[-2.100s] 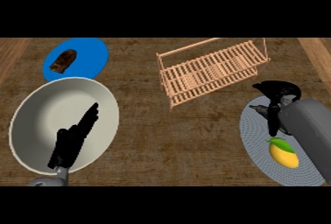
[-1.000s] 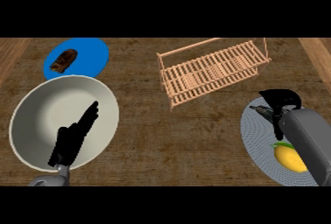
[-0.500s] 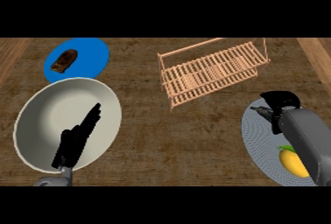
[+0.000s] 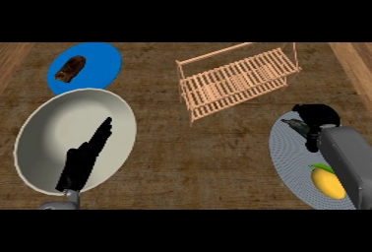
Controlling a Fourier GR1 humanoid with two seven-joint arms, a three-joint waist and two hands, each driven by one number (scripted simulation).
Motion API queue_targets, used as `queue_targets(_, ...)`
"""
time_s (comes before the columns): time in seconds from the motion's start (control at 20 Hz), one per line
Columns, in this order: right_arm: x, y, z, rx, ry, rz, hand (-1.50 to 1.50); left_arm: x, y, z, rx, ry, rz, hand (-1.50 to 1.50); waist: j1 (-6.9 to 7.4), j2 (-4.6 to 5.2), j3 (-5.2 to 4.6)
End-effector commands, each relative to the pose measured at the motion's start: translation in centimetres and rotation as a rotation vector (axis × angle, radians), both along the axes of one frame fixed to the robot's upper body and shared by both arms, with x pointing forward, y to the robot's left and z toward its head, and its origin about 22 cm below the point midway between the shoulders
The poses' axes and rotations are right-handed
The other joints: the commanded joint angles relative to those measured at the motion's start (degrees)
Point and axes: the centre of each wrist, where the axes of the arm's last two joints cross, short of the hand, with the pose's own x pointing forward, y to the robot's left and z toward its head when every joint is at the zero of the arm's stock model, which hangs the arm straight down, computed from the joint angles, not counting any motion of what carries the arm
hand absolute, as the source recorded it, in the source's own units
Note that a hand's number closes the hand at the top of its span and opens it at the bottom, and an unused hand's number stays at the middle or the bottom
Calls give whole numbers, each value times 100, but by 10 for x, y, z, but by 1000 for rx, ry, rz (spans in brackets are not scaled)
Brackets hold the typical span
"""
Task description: Pick the eggplant from the placemat and place it in the tiered shelf
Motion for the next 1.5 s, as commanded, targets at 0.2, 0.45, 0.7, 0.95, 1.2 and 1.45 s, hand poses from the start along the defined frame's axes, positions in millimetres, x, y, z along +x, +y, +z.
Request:
queue_targets(0.2,11,12,15,37,-118,60,150,5,5,1,14,0,15,0,12,78,94)
queue_targets(0.45,-3,6,34,279,-313,114,150,1,6,1,-1,36,42,0,-282,-16,88)
queue_targets(0.7,-28,-8,57,481,-483,115,150,-24,20,-14,9,61,60,0,-336,-34,81)
queue_targets(0.95,-44,-28,151,444,-684,142,150,-11,6,-4,-4,38,60,0,-307,-20,80)
queue_targets(1.2,-70,-34,191,688,-902,100,150,-26,30,-9,3,47,57,0,-275,-27,85)
queue_targets(1.45,-84,-29,251,740,-966,50,150,0,-12,1,2,25,24,0,-83,55,89)
